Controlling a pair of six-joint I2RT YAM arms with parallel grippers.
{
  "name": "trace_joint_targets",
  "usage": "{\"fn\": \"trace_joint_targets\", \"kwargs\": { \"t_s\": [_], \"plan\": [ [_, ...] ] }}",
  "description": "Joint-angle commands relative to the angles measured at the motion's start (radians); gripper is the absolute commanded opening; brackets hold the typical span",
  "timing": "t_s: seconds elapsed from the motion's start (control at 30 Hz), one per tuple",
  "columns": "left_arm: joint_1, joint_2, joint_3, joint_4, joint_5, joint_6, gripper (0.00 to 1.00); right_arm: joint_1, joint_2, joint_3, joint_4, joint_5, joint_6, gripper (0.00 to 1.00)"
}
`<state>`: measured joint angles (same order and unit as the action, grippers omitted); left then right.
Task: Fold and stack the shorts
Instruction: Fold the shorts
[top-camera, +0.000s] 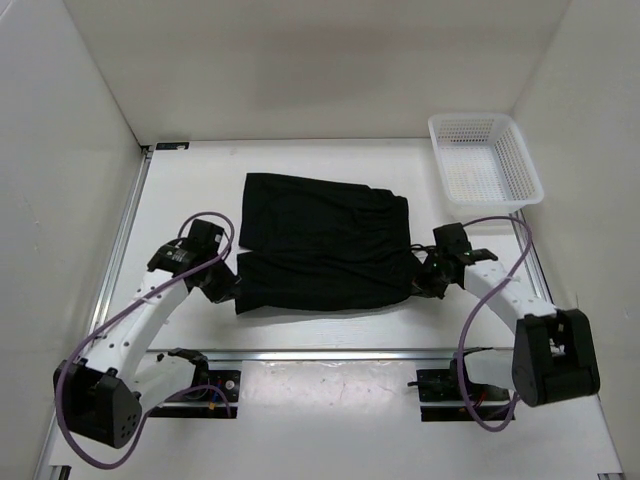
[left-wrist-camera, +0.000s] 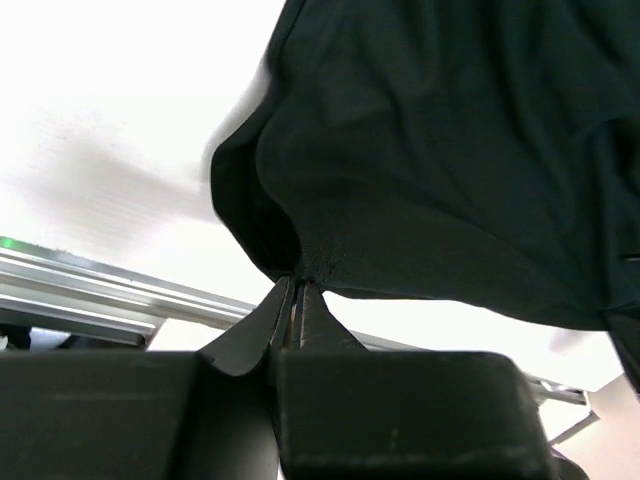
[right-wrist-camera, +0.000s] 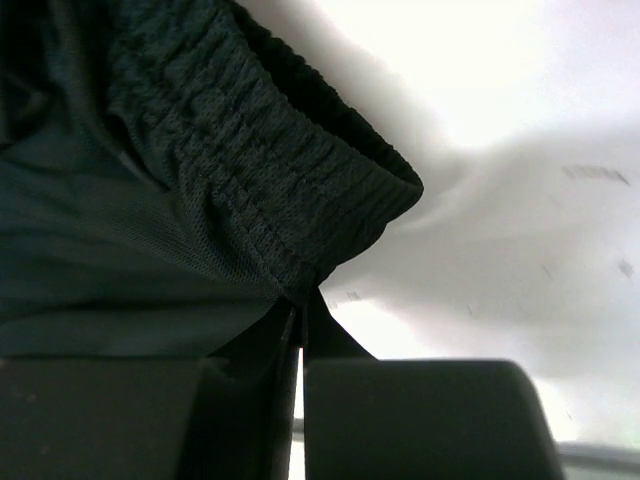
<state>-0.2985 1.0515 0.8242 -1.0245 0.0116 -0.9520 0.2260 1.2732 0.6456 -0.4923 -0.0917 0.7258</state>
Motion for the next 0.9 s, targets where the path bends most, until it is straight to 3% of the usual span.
{"fn": "trace_joint_targets", "kwargs": {
  "t_s": [0.0,0.23,0.27,0.5,0.63,0.77,0.8,0.83,0.87],
  "plan": [
    [-0.004,-0.025,0.076,-0.065,-0.036,-0.011,0.10,-0.008,-0.083,0.006,-0.101,0.061,-0.023,0.00],
    [0.018,0.160,0.399,-0.076,-0.108,0.091,0.10,-0.008,-0.098,0.201,-0.235,0.144,-0.084,0.00],
    [0.048,0.197,0.502,-0.075,-0.108,0.114,0.10,-0.017,-0.078,0.231,-0.235,0.144,-0.085,0.00],
    [0.133,0.609,1.010,-0.045,-0.111,0.209,0.10,-0.027,0.283,0.593,-0.235,0.156,-0.138,0.00],
    [0.194,0.929,1.312,-0.054,-0.091,0.233,0.10,-0.036,0.535,0.877,-0.256,0.142,-0.138,0.00],
    [0.228,1.198,1.624,-0.072,-0.043,0.260,0.10,-0.045,0.776,1.263,-0.313,0.142,-0.118,0.01],
    [0.243,1.241,1.697,-0.051,-0.026,0.275,0.10,-0.045,0.854,1.320,-0.322,0.129,-0.106,0.05],
    [0.255,1.278,1.723,-0.030,0.038,0.291,0.10,-0.045,0.888,1.371,-0.322,0.116,-0.106,0.34],
    [0.256,1.344,1.748,-0.014,0.065,0.291,0.14,-0.045,0.914,1.455,-0.322,0.080,-0.106,0.51]
  ]
}}
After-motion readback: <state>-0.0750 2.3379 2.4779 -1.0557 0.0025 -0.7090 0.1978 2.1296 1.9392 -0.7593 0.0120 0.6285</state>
